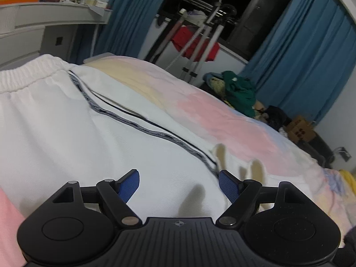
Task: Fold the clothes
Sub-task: 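Press the folded cuffs onto the pants and open the right gripper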
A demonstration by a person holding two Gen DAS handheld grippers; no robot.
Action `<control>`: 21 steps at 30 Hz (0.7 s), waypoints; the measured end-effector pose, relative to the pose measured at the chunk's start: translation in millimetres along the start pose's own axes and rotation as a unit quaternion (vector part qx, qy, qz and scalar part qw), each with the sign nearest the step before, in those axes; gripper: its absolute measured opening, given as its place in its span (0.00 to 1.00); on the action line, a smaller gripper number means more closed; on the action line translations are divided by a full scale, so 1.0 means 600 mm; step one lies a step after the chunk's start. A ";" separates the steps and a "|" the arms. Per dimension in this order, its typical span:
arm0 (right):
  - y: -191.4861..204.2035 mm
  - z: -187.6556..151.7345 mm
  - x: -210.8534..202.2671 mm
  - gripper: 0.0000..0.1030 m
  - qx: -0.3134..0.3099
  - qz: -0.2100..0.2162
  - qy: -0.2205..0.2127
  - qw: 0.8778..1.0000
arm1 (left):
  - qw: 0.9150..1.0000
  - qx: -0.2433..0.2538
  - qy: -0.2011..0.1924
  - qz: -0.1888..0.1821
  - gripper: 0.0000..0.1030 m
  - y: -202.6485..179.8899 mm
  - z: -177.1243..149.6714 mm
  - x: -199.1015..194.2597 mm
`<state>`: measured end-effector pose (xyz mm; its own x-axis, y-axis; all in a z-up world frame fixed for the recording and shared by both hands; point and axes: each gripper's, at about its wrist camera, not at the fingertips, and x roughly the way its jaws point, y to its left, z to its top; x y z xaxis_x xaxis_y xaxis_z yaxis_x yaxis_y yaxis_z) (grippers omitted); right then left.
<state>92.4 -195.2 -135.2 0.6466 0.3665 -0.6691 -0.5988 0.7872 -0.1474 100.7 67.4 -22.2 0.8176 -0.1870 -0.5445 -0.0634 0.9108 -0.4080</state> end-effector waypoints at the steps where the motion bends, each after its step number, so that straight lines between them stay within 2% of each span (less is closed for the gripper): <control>1: -0.008 0.004 0.000 0.17 0.016 0.008 -0.003 1.000 | 1.000 -0.002 -0.002 0.006 0.78 0.003 0.001 -0.003; 5: -0.041 0.013 -0.016 0.22 0.082 0.039 -0.023 0.996 | 0.999 -0.021 -0.008 0.025 0.78 0.020 0.004 -0.021; 7: -0.053 0.009 -0.031 0.40 0.115 0.044 -0.026 0.992 | 0.999 -0.031 -0.008 0.037 0.79 0.026 0.004 -0.034; 9: -0.064 0.004 -0.045 0.54 0.147 0.049 -0.030 0.988 | 0.998 -0.035 -0.008 0.049 0.79 0.030 0.002 -0.049; 12: -0.080 0.000 -0.085 0.60 0.171 0.049 -0.062 0.982 | 0.997 -0.035 -0.002 0.066 0.81 0.033 -0.002 -0.072; 14: -0.091 -0.001 -0.112 0.63 0.184 0.023 -0.090 0.978 | 0.996 -0.037 0.002 0.078 0.85 0.036 -0.005 -0.089; 16: -0.108 -0.004 -0.121 0.63 0.201 -0.013 -0.100 0.974 | 0.995 -0.043 -0.001 0.089 0.87 0.043 -0.005 -0.107; 18: -0.130 -0.009 -0.108 0.63 0.216 -0.051 -0.087 0.971 | 0.993 -0.064 -0.009 0.096 0.88 0.057 -0.001 -0.124; 21: -0.154 -0.029 -0.061 0.63 0.224 -0.090 -0.037 0.970 | 0.986 -0.134 -0.020 0.102 0.89 0.096 0.008 -0.142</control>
<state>115.8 -289.6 -109.7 0.7633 0.2252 -0.6055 -0.2182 0.9721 0.0864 30.0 137.7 4.4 0.7935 0.0088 -0.6085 -0.3729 0.7972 -0.4747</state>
